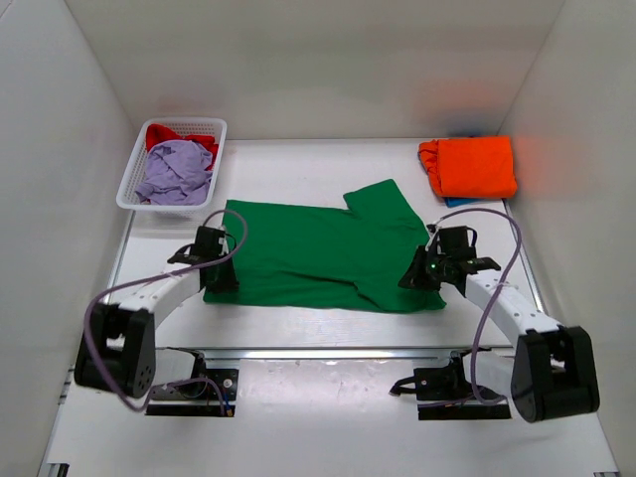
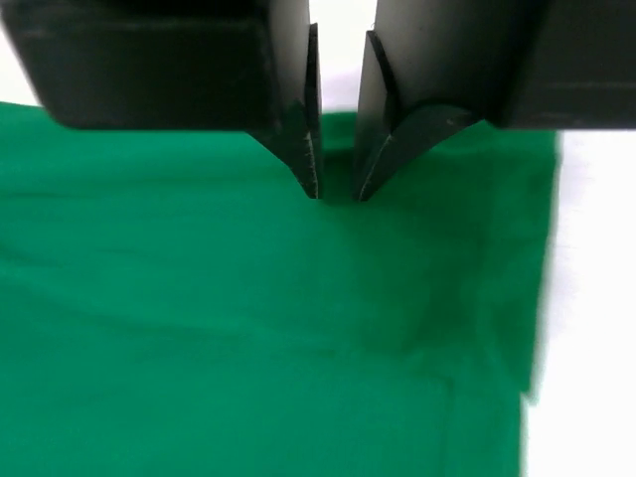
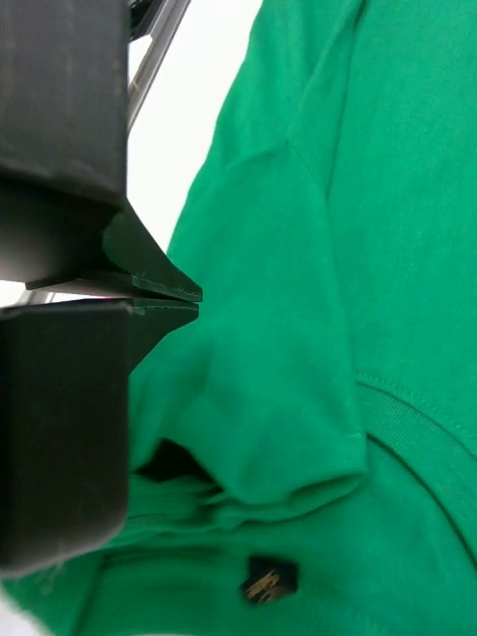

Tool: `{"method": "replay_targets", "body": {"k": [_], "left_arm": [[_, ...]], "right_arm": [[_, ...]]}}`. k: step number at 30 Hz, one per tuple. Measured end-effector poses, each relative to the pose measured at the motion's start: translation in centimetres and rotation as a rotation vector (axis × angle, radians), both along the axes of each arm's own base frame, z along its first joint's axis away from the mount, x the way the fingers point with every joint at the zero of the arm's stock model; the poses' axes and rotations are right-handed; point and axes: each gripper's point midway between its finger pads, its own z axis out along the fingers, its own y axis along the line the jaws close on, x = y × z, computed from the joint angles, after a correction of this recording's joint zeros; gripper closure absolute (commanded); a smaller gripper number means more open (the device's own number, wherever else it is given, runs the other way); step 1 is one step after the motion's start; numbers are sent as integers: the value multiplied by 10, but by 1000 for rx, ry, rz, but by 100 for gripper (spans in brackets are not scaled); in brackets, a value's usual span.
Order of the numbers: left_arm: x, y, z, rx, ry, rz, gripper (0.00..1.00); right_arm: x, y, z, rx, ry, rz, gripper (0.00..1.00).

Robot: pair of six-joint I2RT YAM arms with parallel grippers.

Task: Fold and stack the t-shirts
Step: Fold the flattened tshirt in 1/3 of the way

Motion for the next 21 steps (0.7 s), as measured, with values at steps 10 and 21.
{"method": "replay_targets", "body": {"k": [10, 21], "left_arm": [[-4, -10, -13, -20, 32, -11, 74], [-33, -21, -14, 4, 122, -79, 82]], "right_arm": [[-14, -4, -44, -21, 156, -4, 100], [-30, -24, -47, -12, 211, -83, 100]]}}
